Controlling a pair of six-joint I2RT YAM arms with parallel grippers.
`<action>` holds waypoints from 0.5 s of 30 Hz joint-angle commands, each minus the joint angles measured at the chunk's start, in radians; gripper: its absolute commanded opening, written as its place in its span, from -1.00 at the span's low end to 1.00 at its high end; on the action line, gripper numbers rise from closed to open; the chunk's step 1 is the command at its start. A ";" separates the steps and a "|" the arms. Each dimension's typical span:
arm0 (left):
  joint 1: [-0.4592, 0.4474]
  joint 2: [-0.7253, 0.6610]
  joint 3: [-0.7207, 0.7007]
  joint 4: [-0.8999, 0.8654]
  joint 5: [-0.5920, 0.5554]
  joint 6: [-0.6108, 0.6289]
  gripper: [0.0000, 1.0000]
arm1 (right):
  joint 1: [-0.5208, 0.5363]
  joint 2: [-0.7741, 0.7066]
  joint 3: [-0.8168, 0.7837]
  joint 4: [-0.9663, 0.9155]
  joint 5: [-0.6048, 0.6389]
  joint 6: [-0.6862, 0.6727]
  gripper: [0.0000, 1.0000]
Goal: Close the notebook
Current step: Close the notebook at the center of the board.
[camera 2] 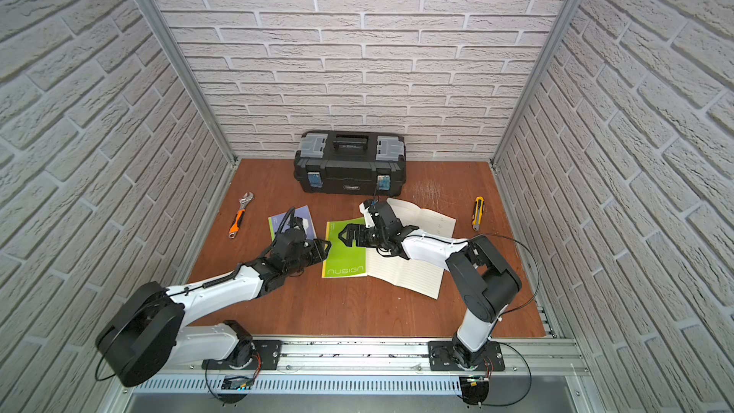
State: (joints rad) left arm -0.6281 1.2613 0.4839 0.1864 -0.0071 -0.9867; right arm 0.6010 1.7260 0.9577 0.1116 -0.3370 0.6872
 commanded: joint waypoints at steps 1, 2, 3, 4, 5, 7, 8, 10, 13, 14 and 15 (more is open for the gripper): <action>0.015 -0.036 -0.003 -0.050 0.048 -0.024 -0.05 | 0.011 0.018 0.014 0.069 -0.014 0.023 1.00; 0.018 -0.041 -0.008 -0.055 0.047 -0.027 -0.05 | 0.011 0.023 0.013 0.066 -0.013 0.022 0.99; 0.020 -0.045 -0.011 -0.062 0.048 -0.027 -0.04 | 0.010 0.027 0.013 0.060 -0.011 0.019 1.00; 0.022 -0.045 -0.012 -0.069 0.048 -0.029 -0.03 | 0.011 0.030 0.013 0.053 -0.007 0.016 0.99; 0.024 -0.042 -0.013 -0.076 0.049 -0.029 -0.03 | 0.010 0.033 0.013 0.047 -0.001 0.011 1.00; 0.024 -0.028 -0.016 -0.076 0.059 -0.031 -0.02 | 0.011 0.035 0.006 0.034 0.015 0.002 1.00; 0.024 -0.018 -0.016 -0.076 0.064 -0.034 -0.02 | 0.011 0.037 0.001 0.028 0.025 -0.001 1.00; 0.025 0.003 -0.015 -0.070 0.075 -0.041 -0.01 | 0.011 0.042 -0.006 0.027 0.035 -0.005 1.00; 0.025 0.031 -0.012 -0.062 0.088 -0.051 -0.01 | 0.011 0.062 -0.012 0.032 0.031 -0.002 0.99; 0.025 0.038 -0.009 -0.066 0.086 -0.053 -0.01 | 0.011 0.067 -0.017 0.039 0.029 0.003 0.99; 0.026 0.042 -0.005 -0.069 0.084 -0.055 0.00 | 0.011 0.073 -0.023 0.046 0.029 0.005 0.99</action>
State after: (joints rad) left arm -0.6106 1.2896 0.4820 0.1162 0.0624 -1.0275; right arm 0.6052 1.7748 0.9554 0.1276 -0.3172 0.6964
